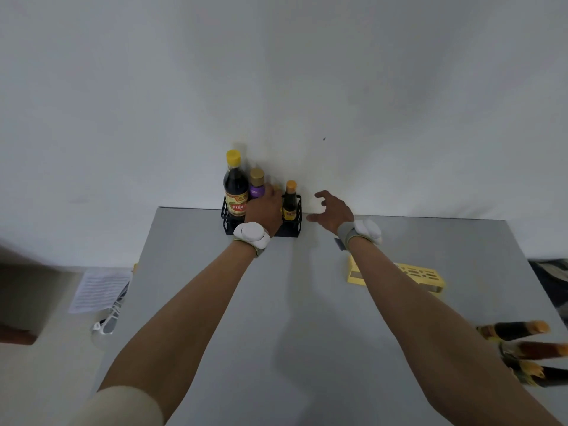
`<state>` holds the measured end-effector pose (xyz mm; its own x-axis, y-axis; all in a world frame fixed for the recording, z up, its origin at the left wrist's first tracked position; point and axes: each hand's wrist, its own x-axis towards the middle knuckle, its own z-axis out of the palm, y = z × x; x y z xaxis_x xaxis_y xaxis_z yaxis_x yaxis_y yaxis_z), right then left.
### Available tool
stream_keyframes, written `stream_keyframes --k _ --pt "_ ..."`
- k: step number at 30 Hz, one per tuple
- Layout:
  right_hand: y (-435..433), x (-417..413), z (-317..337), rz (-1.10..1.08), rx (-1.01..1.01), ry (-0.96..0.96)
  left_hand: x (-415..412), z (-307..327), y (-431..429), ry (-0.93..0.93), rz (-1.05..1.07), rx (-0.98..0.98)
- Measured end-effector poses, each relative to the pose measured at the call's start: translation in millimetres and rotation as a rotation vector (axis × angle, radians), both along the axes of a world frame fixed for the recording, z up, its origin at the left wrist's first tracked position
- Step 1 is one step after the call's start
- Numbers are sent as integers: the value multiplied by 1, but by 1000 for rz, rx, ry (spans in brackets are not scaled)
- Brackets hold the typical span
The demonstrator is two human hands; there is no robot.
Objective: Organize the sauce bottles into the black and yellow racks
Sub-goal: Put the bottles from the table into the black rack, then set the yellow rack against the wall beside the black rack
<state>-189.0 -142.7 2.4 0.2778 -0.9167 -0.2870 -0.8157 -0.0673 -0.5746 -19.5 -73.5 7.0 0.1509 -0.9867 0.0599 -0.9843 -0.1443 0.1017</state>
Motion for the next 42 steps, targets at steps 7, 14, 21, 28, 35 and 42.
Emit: stream_keyframes --k 7,14,21,28,35,42 --pt "43 -60 4 -32 7 48 -58 -18 34 96 -104 124" --pt "54 -144 -2 -125 28 130 -125 -42 32 177 -172 224" --pt "42 -228 -32 -209 142 257 -185 -87 21 491 2 309" --pt "20 -298 -80 -324 360 330 -238 -122 9 654 186 472" --pt "-5 -300 -97 -348 416 252 -252 -136 0 814 357 479" --pt "-32 -279 -86 -339 372 139 -235 -121 -6 869 518 274"
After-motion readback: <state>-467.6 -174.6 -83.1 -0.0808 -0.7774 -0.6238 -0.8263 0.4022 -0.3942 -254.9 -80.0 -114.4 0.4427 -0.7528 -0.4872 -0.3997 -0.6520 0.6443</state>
